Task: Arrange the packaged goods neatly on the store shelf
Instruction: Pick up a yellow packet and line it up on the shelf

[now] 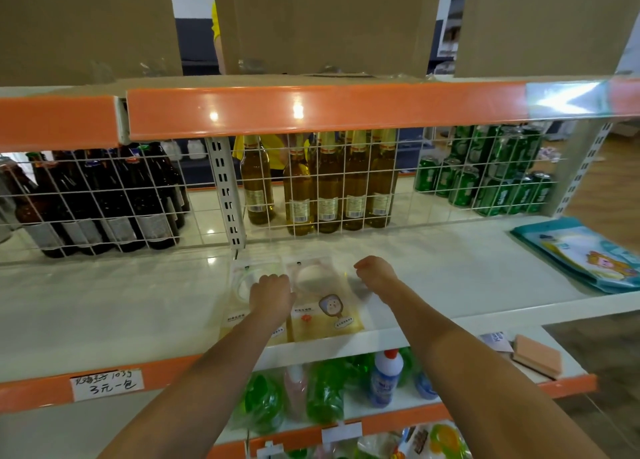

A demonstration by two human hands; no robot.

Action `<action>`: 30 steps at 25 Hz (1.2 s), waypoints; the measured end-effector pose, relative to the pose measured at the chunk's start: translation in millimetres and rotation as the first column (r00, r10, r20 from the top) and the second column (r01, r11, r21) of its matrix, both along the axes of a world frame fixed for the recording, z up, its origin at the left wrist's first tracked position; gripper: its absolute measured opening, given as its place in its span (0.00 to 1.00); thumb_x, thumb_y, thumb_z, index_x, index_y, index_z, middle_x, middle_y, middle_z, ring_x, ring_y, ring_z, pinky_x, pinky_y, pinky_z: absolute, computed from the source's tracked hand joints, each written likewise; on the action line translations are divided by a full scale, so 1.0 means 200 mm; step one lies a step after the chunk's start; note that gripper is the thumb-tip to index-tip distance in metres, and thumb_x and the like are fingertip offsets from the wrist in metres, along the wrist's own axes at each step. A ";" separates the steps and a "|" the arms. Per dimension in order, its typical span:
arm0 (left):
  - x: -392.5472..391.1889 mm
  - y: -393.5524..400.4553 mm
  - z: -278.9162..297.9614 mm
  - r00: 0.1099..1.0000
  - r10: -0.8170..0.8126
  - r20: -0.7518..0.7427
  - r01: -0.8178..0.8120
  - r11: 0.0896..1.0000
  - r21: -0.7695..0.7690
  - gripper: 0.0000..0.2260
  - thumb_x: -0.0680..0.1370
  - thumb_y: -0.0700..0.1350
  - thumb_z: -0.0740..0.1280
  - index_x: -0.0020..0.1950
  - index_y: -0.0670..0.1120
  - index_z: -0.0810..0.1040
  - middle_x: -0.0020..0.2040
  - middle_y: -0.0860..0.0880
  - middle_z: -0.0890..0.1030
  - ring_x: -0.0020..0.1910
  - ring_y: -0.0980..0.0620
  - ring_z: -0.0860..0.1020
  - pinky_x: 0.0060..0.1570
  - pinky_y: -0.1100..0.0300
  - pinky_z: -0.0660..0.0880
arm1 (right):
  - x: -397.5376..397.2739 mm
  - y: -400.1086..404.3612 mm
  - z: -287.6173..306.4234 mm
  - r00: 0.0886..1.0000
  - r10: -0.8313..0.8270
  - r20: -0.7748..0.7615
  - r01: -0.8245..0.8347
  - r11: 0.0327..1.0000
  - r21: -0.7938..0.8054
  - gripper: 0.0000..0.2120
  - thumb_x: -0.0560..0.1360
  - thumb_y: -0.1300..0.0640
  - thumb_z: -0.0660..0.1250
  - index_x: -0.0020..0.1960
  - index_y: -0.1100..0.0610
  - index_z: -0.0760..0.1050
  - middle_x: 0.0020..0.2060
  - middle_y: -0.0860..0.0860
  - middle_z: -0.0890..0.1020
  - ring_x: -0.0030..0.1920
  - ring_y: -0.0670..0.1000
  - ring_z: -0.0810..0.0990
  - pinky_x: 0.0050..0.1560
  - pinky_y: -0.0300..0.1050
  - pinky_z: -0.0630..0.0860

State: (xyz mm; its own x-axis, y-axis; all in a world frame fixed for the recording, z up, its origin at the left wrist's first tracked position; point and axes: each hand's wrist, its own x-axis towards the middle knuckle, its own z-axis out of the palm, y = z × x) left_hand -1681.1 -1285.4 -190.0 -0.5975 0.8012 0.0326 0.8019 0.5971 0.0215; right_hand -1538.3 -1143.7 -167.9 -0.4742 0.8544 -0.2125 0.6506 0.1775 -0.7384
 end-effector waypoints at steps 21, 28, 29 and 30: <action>-0.28 -0.47 0.17 0.999 0.049 0.006 -0.049 0.998 -0.030 0.17 0.81 0.51 0.53 0.67 0.49 0.70 0.65 0.48 0.72 0.64 0.47 0.68 0.61 0.53 0.66 | -0.47 -0.45 0.04 0.841 0.405 0.358 -0.524 0.772 0.360 0.16 0.78 0.58 0.57 0.65 0.54 0.72 0.63 0.52 0.75 0.62 0.53 0.73 0.58 0.45 0.72; -0.49 -0.90 0.21 0.989 0.147 0.016 -0.145 0.986 -0.084 0.18 0.80 0.53 0.55 0.67 0.48 0.71 0.65 0.46 0.72 0.64 0.44 0.69 0.60 0.51 0.67 | -0.76 -0.80 0.10 0.781 0.517 0.351 -0.623 0.686 0.375 0.15 0.78 0.57 0.57 0.64 0.55 0.73 0.62 0.54 0.75 0.63 0.54 0.73 0.60 0.45 0.70; -0.52 -0.98 0.22 0.987 0.162 0.012 -0.161 0.983 -0.084 0.18 0.80 0.54 0.55 0.67 0.48 0.71 0.65 0.46 0.72 0.64 0.44 0.68 0.60 0.51 0.67 | -0.81 -0.87 0.10 0.766 0.534 0.357 -0.641 0.666 0.381 0.15 0.79 0.56 0.57 0.64 0.55 0.72 0.63 0.55 0.75 0.63 0.55 0.73 0.60 0.46 0.70; -0.55 -1.06 0.23 0.984 0.179 0.008 -0.178 0.981 -0.080 0.18 0.81 0.53 0.55 0.67 0.48 0.70 0.65 0.46 0.72 0.64 0.44 0.68 0.60 0.51 0.67 | -0.87 -0.94 0.11 0.750 0.550 0.368 -0.661 0.646 0.382 0.15 0.79 0.56 0.57 0.64 0.55 0.72 0.63 0.55 0.74 0.63 0.55 0.72 0.60 0.46 0.70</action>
State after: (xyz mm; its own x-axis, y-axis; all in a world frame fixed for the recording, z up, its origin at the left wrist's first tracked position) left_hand -1791.1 -1497.7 -143.9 -0.7311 0.6813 -0.0363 0.6821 0.7310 -0.0202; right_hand -1711.4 -1331.6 -146.0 -0.9146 0.4034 -0.0283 0.3908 0.8636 -0.3187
